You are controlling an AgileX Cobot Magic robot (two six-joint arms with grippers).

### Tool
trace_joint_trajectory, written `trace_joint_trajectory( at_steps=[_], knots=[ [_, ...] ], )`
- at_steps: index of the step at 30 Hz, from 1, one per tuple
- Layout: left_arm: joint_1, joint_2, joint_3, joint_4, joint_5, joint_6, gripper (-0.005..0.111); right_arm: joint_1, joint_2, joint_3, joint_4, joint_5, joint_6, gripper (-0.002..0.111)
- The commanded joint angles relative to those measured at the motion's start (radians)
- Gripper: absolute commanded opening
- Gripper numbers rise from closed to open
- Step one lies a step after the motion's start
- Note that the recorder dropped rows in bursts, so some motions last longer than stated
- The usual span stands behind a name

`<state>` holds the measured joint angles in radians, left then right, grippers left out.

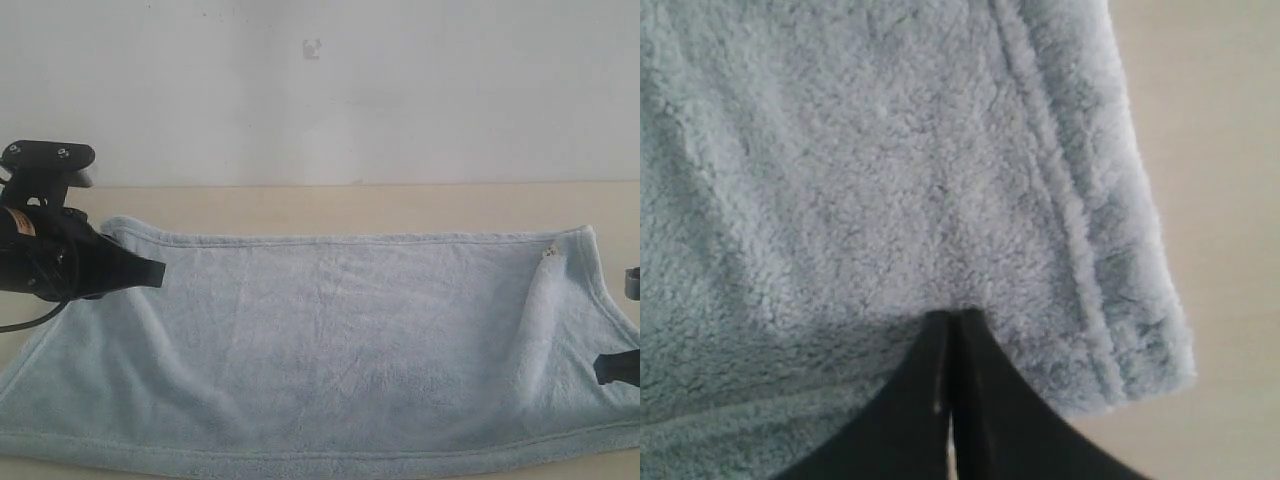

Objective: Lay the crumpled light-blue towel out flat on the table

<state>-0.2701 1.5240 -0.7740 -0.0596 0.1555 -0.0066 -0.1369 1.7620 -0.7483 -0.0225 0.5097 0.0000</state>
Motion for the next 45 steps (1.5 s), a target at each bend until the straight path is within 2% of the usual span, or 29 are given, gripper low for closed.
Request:
trace_joint_trajectory(
  at_steps=[1,9,12,16,19,25,29,33,40,45],
  knots=[
    [-0.009,0.000,0.004,-0.012,0.003,0.007,0.004,-0.005,0.035,0.036,-0.071,0.155,0.036,0.000],
    [-0.009,0.000,0.004,0.016,0.019,0.018,0.004,-0.005,0.026,0.088,-0.095,0.261,0.084,0.000],
    [-0.009,0.000,0.004,0.072,0.019,0.018,0.004,-0.005,-0.017,0.086,-0.118,0.244,0.106,0.000],
    [-0.005,0.000,0.004,0.249,0.026,0.024,0.004,-0.005,-0.102,0.086,-0.170,0.201,0.177,0.000],
    [0.007,0.003,0.004,0.263,0.042,0.024,0.004,-0.003,-0.197,0.086,-0.155,0.099,0.185,0.000],
    [0.084,0.100,0.042,0.267,0.096,0.007,0.004,-0.003,-0.411,0.086,0.101,-0.016,0.141,0.000],
    [0.111,0.157,0.046,0.267,0.158,-0.021,0.004,-0.003,-0.502,0.086,0.342,-0.014,-0.104,0.000],
    [0.111,0.161,0.048,0.267,0.205,-0.021,0.004,-0.003,-0.497,0.088,0.503,-0.012,-0.245,0.000],
    [0.111,0.161,0.108,0.382,0.228,-0.042,0.004,-0.003,-0.495,0.088,0.589,0.002,-0.298,0.000],
    [0.111,0.161,0.137,0.396,0.239,-0.070,0.004,-0.003,-0.495,0.088,0.593,0.006,-0.302,0.000]
  ],
)
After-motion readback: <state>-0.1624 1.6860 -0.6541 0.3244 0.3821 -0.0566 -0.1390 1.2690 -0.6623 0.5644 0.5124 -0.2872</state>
